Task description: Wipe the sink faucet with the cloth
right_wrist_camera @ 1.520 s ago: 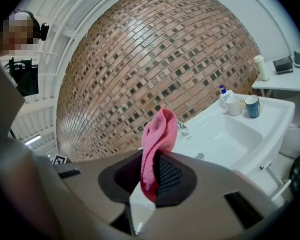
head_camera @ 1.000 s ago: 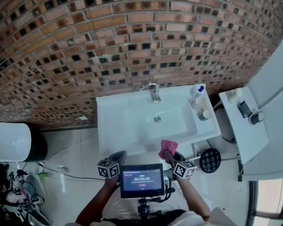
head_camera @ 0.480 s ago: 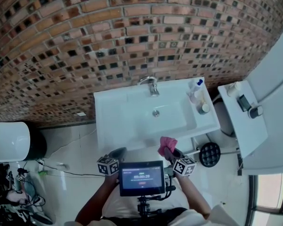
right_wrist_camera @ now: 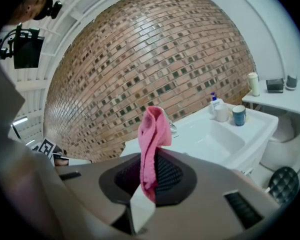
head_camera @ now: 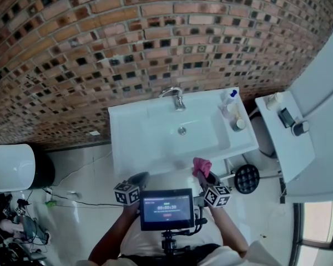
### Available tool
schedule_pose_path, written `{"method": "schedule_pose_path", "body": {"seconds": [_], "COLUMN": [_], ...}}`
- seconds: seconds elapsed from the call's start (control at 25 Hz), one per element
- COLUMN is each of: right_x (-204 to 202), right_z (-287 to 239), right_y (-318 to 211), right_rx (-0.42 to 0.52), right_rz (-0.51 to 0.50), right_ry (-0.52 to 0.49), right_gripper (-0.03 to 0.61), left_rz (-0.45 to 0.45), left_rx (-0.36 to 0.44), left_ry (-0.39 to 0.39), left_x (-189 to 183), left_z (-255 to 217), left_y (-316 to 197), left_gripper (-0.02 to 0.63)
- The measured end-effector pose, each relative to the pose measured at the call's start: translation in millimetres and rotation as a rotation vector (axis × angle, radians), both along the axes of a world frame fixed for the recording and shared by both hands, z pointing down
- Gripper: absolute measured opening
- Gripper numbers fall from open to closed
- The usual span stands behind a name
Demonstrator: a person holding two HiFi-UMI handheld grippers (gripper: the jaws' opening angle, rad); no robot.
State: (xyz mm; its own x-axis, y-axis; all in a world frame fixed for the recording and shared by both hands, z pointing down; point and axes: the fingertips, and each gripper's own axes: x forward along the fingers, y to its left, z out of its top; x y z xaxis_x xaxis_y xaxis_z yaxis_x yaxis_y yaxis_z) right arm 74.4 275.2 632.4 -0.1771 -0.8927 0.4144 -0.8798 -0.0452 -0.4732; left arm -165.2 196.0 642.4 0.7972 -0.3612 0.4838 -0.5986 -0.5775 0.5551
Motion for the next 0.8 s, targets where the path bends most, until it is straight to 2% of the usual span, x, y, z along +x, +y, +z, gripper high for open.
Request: {"method": "schedule_pose_path", "body": {"seconds": [0.28, 0.8], "right_x": [11.9, 53.1], "right_z": [-12.6, -47.3], "right_y": [-1.3, 9.0], "right_rx": [0.041, 0.127], "right_rz": [-0.012, 0.009], "right_ry": [0.033, 0.012], "right_gripper": [0.060, 0.060], "left_rz": [0.009, 0.056], "left_rx": [0.000, -0.009], "left_ry": [-0.023, -0.011], "left_x": [7.2, 46.1], "left_z": [2.8, 2.3], "left_y": [2.7, 23.6], "left_gripper": [-0.006, -0.006]}}
